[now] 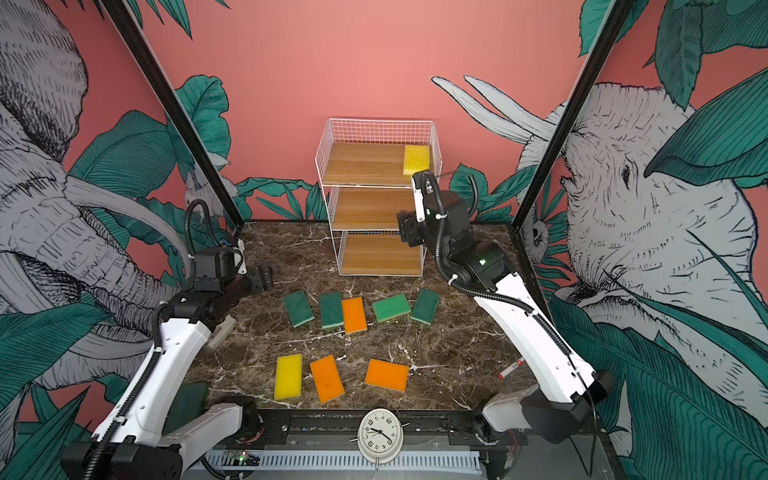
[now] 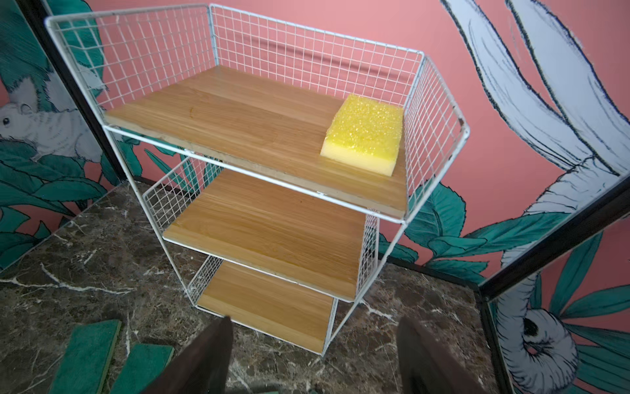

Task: Place and organize the cleaning sponges onto the shelf
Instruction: 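Raise the right gripper and draw it back from the shelf, then lower the left gripper over the dark green scouring pad and close it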

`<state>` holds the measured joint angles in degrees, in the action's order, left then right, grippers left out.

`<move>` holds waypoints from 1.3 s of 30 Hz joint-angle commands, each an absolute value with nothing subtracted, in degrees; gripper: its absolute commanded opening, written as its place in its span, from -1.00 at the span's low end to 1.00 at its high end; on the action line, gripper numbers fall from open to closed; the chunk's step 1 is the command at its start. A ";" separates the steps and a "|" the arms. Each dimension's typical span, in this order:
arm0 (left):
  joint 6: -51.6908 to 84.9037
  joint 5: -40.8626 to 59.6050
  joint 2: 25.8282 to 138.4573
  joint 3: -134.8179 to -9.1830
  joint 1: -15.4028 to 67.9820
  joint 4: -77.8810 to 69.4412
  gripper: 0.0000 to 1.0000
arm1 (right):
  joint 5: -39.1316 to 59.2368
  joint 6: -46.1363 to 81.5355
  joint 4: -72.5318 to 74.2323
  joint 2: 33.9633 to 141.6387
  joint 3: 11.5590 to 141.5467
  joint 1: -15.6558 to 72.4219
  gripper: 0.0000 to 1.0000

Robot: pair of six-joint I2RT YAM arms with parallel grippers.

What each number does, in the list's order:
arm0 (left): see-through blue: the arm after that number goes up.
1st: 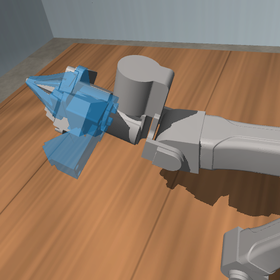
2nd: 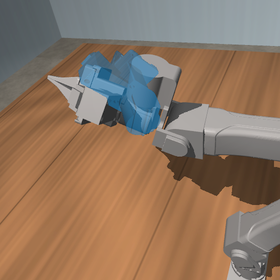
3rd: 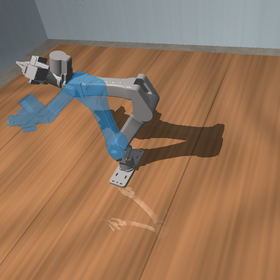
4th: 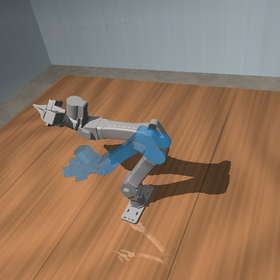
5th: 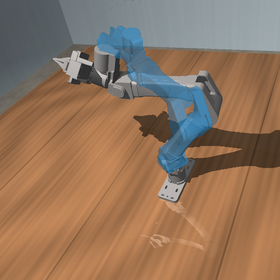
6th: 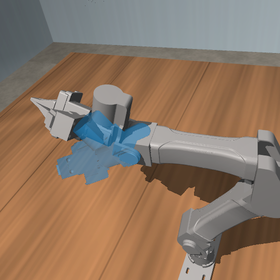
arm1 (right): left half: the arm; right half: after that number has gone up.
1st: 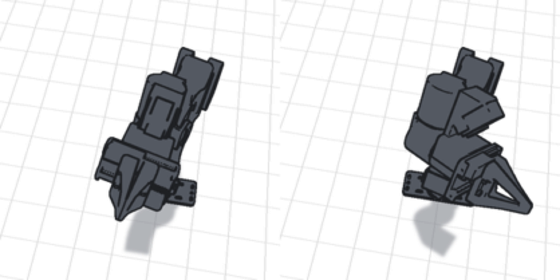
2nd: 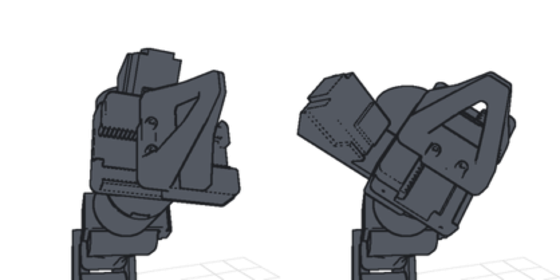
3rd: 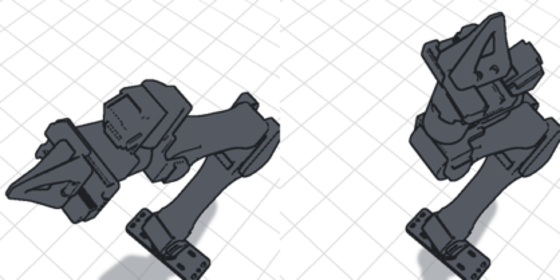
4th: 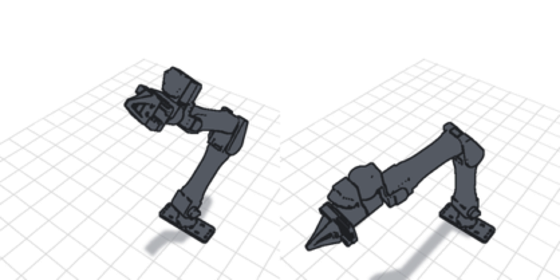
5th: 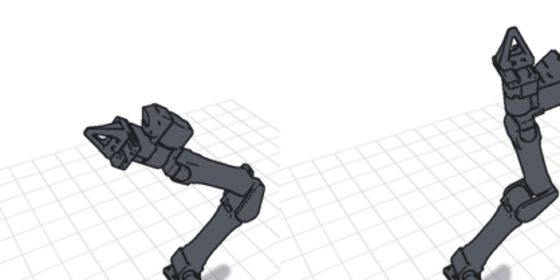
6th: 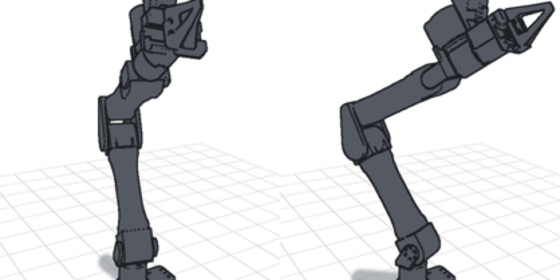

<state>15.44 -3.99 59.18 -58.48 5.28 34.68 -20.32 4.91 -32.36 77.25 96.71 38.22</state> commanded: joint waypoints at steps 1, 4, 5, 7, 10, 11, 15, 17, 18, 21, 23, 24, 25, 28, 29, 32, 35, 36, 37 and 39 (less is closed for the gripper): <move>15.94 -4.88 58.26 -57.02 6.13 38.53 0.73 | -19.83 8.33 -28.56 73.71 90.92 39.10 0.65; 16.60 -5.33 58.23 -56.58 7.57 39.48 0.73 | -19.38 10.29 -31.81 72.91 88.35 39.11 0.72; 16.69 -5.95 58.40 -56.58 8.59 40.09 0.73 | -19.19 10.62 -32.16 72.60 87.03 39.11 0.73; 16.63 -8.18 59.17 -56.71 11.46 41.30 0.73 | -18.48 11.32 -32.37 71.93 84.18 39.08 0.77; 16.75 -11.23 61.60 -57.27 16.80 43.64 0.75 | -18.79 13.60 -32.87 71.36 80.03 39.03 0.79; 17.32 -11.90 62.64 -57.39 18.12 44.55 0.75 | -18.81 14.39 -32.79 71.08 78.34 38.97 0.79; 19.69 -10.64 64.48 -55.93 20.59 44.17 0.75 | -18.08 17.33 -31.69 69.45 71.51 38.95 0.83; 21.01 -8.64 64.71 -54.42 21.04 42.77 0.74 | -17.64 18.69 -31.12 68.76 68.58 38.81 0.86; 21.50 -8.21 64.87 -53.96 21.39 42.26 0.74 | -17.30 19.39 -31.04 68.69 67.59 38.65 0.86; 22.65 -7.13 66.16 -52.46 22.24 40.79 0.75 | -16.27 21.31 -31.03 68.95 64.65 38.16 0.86; 23.18 -6.08 67.22 -50.93 22.24 38.60 0.75 | -16.04 22.95 -30.87 69.11 62.75 37.75 0.87; 23.47 -5.78 67.76 -50.45 22.24 37.85 0.75 | -15.93 23.56 -30.83 69.13 61.95 37.58 0.87; 23.79 -5.54 68.42 -50.00 22.24 37.28 0.75 | -15.75 24.33 -30.60 69.12 61.11 37.38 0.86; 24.43 -5.41 70.48 -48.87 22.24 35.77 0.75 | -14.75 25.70 -29.40 68.84 58.49 36.94 0.87; 24.52 -5.31 71.16 -48.57 22.24 35.38 0.75 | -14.45 25.98 -29.09 68.73 57.88 36.85 0.88; 25.50 -5.10 73.13 -47.99 22.24 34.38 0.75 | -13.84 26.70 -28.49 68.88 56.43 36.32 0.89; 26.50 -5.49 74.17 -47.01 22.28 33.13 0.75 | -13.07 27.09 -27.81 69.09 55.52 35.92 0.89; 26.80 -5.70 74.40 -46.78 22.23 32.73 0.75 | -12.81 27.12 -27.49 69.19 55.12 35.82 0.89; 26.97 -5.84 74.86 -46.43 22.23 32.30 0.75 | -12.52 27.26 -27.18 69.34 54.79 35.71 0.89; 27.58 -6.21 76.11 -46.01 22.24 31.18 0.76 | -11.98 27.57 -26.56 69.81 54.17 35.53 0.90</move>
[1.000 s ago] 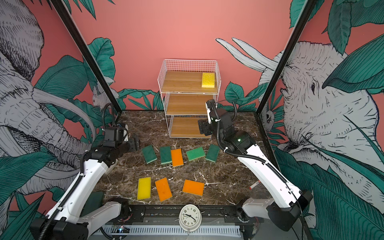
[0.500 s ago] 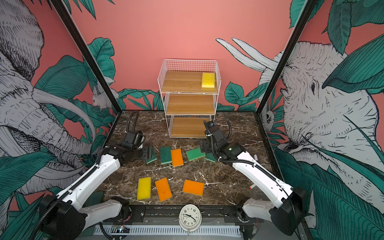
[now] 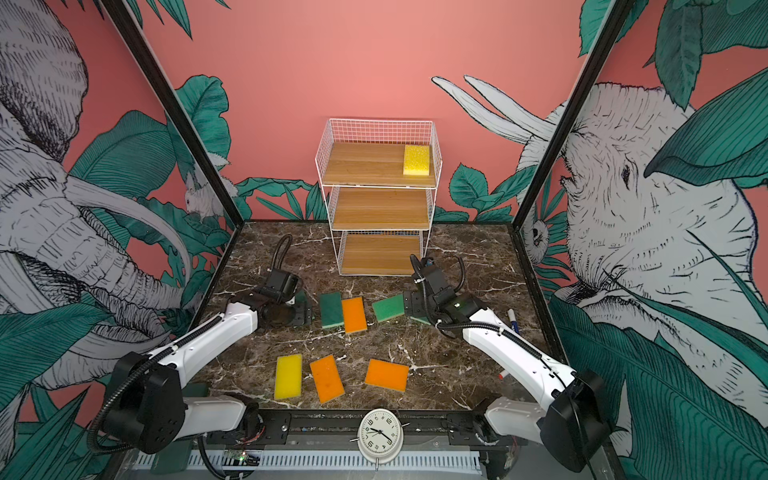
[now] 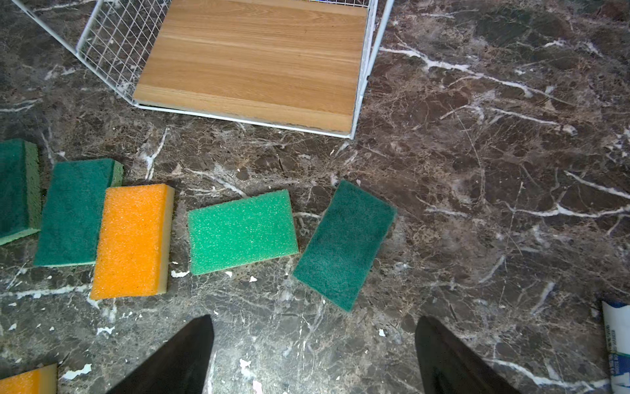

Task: Place and organize the cleaning sponges onto the shelf
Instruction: 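Lower the left gripper over the dark green scouring pad and close it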

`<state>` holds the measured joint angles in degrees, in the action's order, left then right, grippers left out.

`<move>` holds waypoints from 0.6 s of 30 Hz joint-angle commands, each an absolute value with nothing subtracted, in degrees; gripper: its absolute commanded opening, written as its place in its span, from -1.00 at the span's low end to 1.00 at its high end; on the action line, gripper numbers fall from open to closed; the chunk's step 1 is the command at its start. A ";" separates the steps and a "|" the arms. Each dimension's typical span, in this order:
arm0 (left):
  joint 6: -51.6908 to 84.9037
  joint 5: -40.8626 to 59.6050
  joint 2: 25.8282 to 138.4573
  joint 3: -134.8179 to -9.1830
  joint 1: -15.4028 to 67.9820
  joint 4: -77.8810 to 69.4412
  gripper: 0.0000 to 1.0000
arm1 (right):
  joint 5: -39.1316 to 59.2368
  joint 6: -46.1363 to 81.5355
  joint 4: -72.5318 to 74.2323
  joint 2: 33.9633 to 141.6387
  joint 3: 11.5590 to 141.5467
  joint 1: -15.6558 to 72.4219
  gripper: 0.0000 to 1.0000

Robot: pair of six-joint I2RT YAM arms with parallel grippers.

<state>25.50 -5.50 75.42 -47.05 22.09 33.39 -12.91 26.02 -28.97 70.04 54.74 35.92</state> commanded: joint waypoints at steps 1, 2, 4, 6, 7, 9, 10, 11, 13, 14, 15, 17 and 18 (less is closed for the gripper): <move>27.70 -6.45 76.95 -45.77 22.24 30.34 0.77 | -11.74 27.68 -26.35 70.05 53.88 35.46 0.90; 27.93 -6.86 77.64 -45.70 22.23 29.84 0.77 | -11.53 27.77 -26.20 70.34 53.80 35.42 0.90; 28.14 -7.94 79.41 -46.10 22.24 29.34 0.78 | -10.97 27.91 -26.16 70.89 53.73 35.31 0.89; 28.28 -8.94 80.60 -46.61 22.24 28.83 0.79 | -10.60 27.86 -26.06 71.18 53.70 35.24 0.90; 28.31 -9.65 81.09 -46.90 22.21 28.82 0.80 | -10.56 27.86 -26.00 71.16 53.61 35.18 0.90; 28.64 -11.01 82.11 -47.60 22.20 29.17 0.85 | -10.57 27.86 -25.99 71.11 53.33 35.16 0.90; 28.89 -11.54 82.49 -47.89 22.19 29.16 0.87 | -10.53 27.86 -25.92 71.07 53.21 35.07 0.90; 29.11 -11.79 82.81 -48.01 22.24 29.11 0.87 | -10.46 27.86 -25.80 71.10 53.11 35.07 0.90; 29.35 -11.46 83.60 -48.03 22.23 27.74 0.88 | -10.39 27.86 -25.63 70.95 52.84 34.98 0.90; 29.49 -11.17 84.03 -48.14 22.24 27.15 0.88 | -10.31 27.86 -25.50 71.10 52.80 34.90 0.90; 29.90 -10.87 84.49 -48.27 22.23 26.78 0.88 | -10.20 27.86 -25.36 71.12 52.74 34.85 0.90; 30.30 -10.31 85.40 -48.60 22.24 26.26 0.88 | -9.95 27.91 -25.37 71.28 52.73 34.74 0.90; 30.54 -10.28 85.74 -48.86 22.24 26.19 0.88 | -9.83 27.86 -25.30 71.33 52.78 34.72 0.90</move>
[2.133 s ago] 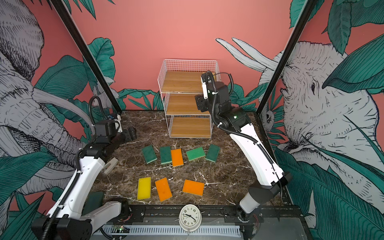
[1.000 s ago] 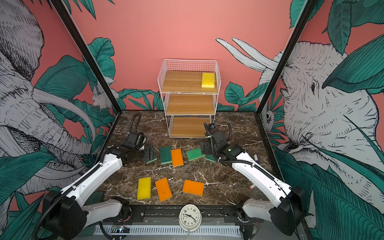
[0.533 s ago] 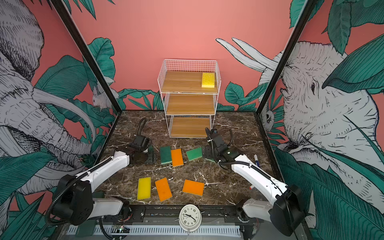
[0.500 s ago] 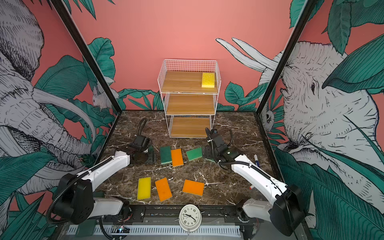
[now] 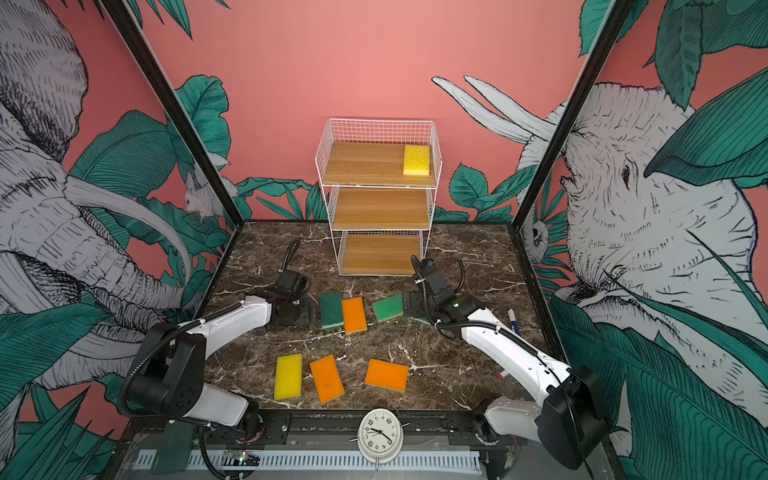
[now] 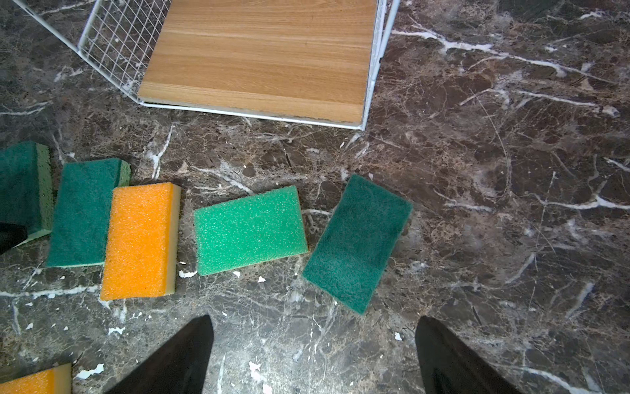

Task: Place and organize the cleaning sponges onto the shelf
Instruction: 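Lower the left gripper over the dark green scouring pad and close it, then lift the dark green scouring pad with the left gripper toward the shelf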

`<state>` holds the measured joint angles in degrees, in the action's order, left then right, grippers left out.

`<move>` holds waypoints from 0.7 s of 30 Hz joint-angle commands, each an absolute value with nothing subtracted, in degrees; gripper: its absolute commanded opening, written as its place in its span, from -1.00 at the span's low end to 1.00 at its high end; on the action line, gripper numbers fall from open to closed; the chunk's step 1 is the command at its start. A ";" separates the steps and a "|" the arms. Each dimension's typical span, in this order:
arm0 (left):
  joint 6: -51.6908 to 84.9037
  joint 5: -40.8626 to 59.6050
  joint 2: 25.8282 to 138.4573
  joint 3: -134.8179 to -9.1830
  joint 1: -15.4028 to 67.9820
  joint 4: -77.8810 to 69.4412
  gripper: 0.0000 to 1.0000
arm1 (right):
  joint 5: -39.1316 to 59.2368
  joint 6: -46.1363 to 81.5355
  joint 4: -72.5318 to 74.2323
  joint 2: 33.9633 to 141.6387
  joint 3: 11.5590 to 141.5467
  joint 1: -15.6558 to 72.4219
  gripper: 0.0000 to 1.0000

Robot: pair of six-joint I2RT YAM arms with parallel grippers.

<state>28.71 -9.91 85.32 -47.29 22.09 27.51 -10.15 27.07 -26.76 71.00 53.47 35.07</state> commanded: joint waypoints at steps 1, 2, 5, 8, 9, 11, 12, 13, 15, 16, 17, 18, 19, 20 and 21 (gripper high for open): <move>30.78 -10.34 85.93 -49.00 22.23 25.87 0.88 | -9.67 27.86 -25.14 71.38 52.65 34.69 0.90; 30.84 -10.36 86.04 -49.04 22.20 25.55 0.88 | -9.58 27.86 -25.06 71.50 52.65 34.72 0.90; 31.19 -10.98 86.80 -49.38 22.24 24.87 0.89 | -9.59 27.78 -25.02 71.82 52.65 34.55 0.90; 31.55 -11.02 88.50 -50.33 22.24 25.34 0.89 | -9.46 27.77 -24.79 72.23 52.65 34.45 0.90; 31.72 -10.86 89.06 -50.61 22.24 25.53 0.89 | -9.32 27.77 -24.81 72.33 52.73 34.41 0.90; 31.90 -10.38 90.07 -51.27 22.19 26.45 0.89 | -9.20 27.77 -24.86 72.42 52.74 34.45 0.90; 31.90 -10.65 90.52 -51.53 22.26 27.06 0.89 | -9.14 27.69 -24.91 72.30 52.76 34.43 0.90; 31.94 -11.10 90.98 -51.81 22.24 27.67 0.89 | -9.18 27.61 -24.96 72.25 52.65 34.37 0.90; 32.08 -11.42 91.44 -51.73 22.24 28.11 0.89 | -9.15 27.51 -24.88 72.07 52.50 34.37 0.90; 32.27 -11.51 91.58 -51.68 22.24 28.25 0.89 | -9.14 27.43 -24.80 72.00 52.52 34.31 0.90; 32.38 -11.72 91.58 -51.47 22.23 28.38 0.90 | -9.14 27.44 -24.90 71.90 52.45 34.28 0.90; 32.54 -11.86 91.50 -51.28 22.23 28.43 0.90 | -9.07 27.42 -24.96 71.97 52.47 34.32 0.90; 32.68 -12.11 91.41 -51.09 22.24 28.57 0.90 | -9.06 27.42 -24.88 71.91 52.47 34.27 0.90; 32.70 -12.32 91.33 -51.06 22.24 28.61 0.90 | -8.97 27.42 -24.88 71.97 52.48 34.19 0.90; 32.63 -12.50 91.32 -51.08 22.24 28.73 0.90 | -8.88 27.43 -24.80 71.98 52.47 34.19 0.91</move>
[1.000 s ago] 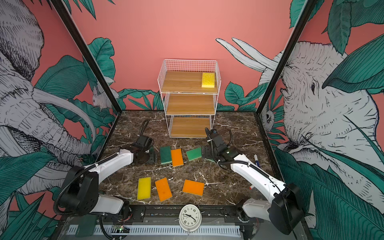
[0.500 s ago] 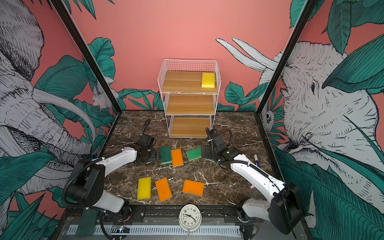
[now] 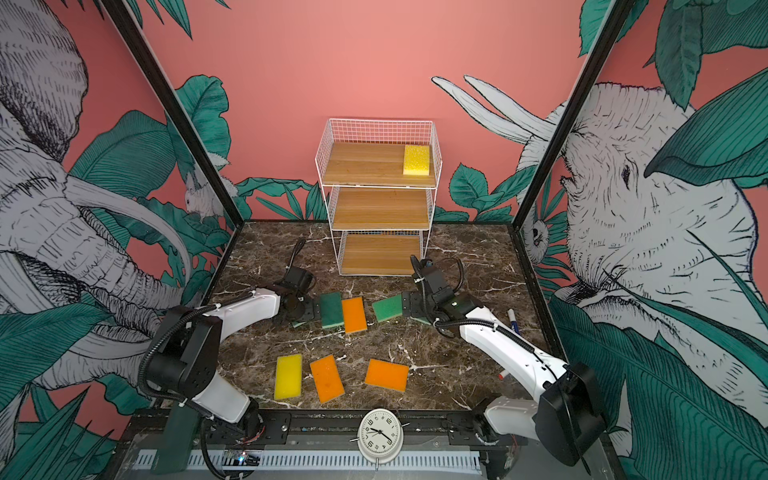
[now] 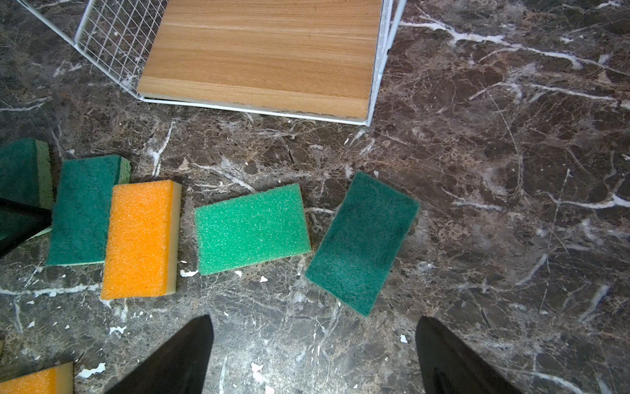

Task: Place and organize the cleaning sponges onto the shelf
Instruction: 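Lift the dark green scouring pad with the left gripper toward the shelf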

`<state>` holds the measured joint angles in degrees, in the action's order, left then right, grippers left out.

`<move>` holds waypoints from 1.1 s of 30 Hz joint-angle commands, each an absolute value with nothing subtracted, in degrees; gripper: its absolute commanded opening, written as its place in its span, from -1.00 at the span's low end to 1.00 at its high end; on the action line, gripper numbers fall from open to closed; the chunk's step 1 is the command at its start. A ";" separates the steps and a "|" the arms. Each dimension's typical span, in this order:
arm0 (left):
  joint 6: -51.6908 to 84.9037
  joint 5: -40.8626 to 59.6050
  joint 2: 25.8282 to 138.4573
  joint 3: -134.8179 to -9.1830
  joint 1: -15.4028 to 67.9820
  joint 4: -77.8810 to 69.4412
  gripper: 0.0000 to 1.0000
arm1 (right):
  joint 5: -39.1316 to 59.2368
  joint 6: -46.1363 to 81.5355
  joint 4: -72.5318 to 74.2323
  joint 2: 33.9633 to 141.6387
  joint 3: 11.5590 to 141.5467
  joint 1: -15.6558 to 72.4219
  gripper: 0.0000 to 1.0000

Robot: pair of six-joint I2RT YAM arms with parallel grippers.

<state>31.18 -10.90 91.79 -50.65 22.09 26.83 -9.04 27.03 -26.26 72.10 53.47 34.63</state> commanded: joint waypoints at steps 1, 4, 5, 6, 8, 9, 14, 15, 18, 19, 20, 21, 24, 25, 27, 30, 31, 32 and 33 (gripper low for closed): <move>32.53 -12.55 91.45 -51.08 22.22 28.91 0.90 | -8.79 27.43 -24.76 72.02 52.43 34.22 0.91; 32.44 -12.75 91.92 -50.99 22.24 28.76 0.90 | -8.62 27.51 -24.64 72.14 52.38 34.20 0.90; 32.50 -12.60 92.12 -50.93 22.24 28.51 0.90 | -8.53 27.51 -24.67 72.16 52.38 34.24 0.91; 32.90 -12.54 92.40 -50.74 22.24 28.24 0.89 | -8.53 27.51 -24.68 72.12 52.38 34.25 0.91; 33.69 -11.77 92.42 -50.01 22.21 27.00 0.88 | -8.19 27.42 -24.70 72.04 52.40 34.19 0.90; 33.87 -11.34 92.38 -49.63 22.25 26.24 0.87 | -7.86 27.29 -24.71 71.96 52.40 34.12 0.91; 33.68 -11.39 93.01 -49.58 22.23 25.66 0.82 | -8.05 27.16 -24.54 71.55 52.38 34.11 0.90; 33.50 -11.51 93.37 -49.77 22.21 25.71 0.80 | -8.02 27.17 -24.56 71.70 52.51 34.10 0.91; 33.15 -11.84 94.40 -50.01 22.21 26.01 0.75 | -7.65 27.16 -24.39 71.94 52.61 34.10 0.90; 33.05 -11.69 94.65 -50.01 22.24 26.02 0.72 | -7.58 27.09 -24.41 71.91 52.61 34.10 0.91; 32.96 -11.72 94.91 -50.05 22.24 26.03 0.70 | -7.56 27.08 -24.36 71.98 52.48 34.10 0.91; 32.96 -11.67 95.14 -49.93 22.24 26.10 0.68 | -7.62 27.07 -24.38 71.97 52.48 34.11 0.91; 32.96 -11.06 95.34 -49.08 22.26 25.45 0.61 | -7.56 26.90 -24.43 71.97 52.47 34.01 0.91; 32.93 -10.48 95.36 -48.73 22.21 25.08 0.58 | -7.57 26.82 -24.55 71.92 52.39 34.03 0.91; 32.44 -9.54 95.28 -48.27 22.24 24.70 0.50 | -7.48 26.76 -24.59 71.77 52.30 34.02 0.90; 30.53 -9.41 94.08 -48.12 22.19 25.92 0.39 | -7.47 26.47 -25.01 71.44 52.21 33.99 0.90; 29.80 -9.80 93.02 -48.04 22.24 26.60 0.36 | -7.60 26.37 -25.08 71.31 52.12 33.93 0.91; 29.40 -10.32 91.97 -47.99 22.24 27.52 0.35 | -7.65 26.37 -25.05 71.19 52.08 33.93 0.91; 28.77 -11.08 90.59 -47.90 22.24 28.39 0.35 | -7.76 26.33 -25.07 71.01 51.87 33.93 0.91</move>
